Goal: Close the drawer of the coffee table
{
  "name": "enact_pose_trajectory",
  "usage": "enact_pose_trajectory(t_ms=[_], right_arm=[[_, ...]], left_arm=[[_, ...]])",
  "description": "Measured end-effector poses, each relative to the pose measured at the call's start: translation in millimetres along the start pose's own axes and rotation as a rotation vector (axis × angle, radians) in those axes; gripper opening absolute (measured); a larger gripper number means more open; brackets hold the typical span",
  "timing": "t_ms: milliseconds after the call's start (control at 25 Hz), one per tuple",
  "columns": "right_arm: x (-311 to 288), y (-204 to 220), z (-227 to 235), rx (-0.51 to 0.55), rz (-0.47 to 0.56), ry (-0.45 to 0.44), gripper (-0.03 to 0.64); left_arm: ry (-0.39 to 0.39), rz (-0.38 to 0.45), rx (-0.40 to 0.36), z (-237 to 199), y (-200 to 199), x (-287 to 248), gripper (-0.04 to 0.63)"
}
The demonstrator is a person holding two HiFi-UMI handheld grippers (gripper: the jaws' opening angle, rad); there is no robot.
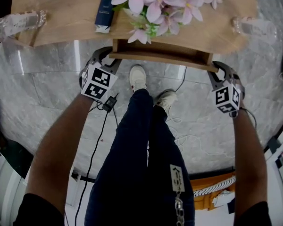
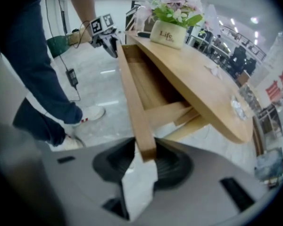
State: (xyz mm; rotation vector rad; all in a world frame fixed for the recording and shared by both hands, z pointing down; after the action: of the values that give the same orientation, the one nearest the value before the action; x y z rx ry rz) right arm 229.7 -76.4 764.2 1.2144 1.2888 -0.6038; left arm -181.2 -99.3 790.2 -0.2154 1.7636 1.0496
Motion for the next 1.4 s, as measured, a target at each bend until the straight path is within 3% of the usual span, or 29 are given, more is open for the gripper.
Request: enact_pose_trajectory(t_ms=[720,1400], right_arm=[[8.4,15.7,-48.9,-0.023,0.011,-0.021,0.133],[5.7,16.9,-51.1,-0.041,0.007,-0.017,0.135]], left_arm=[[-0.01,-0.049,0.018,35.9,33.7,15.2,0.156],[-0.007,-0.056,-0.002,36.3,34.3,12.8,0.156]])
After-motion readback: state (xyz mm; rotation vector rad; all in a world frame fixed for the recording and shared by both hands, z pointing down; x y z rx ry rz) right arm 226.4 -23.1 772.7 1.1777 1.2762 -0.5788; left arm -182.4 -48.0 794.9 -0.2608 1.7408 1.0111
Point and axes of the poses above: the fingertips, and each gripper's own axes: x backward along the fingers, z to its right, y out of its underside, the point moved 9 cm from there along x, backward along the fingers, and after that the axes turned 1 degree about z, right-handed, at the moved point
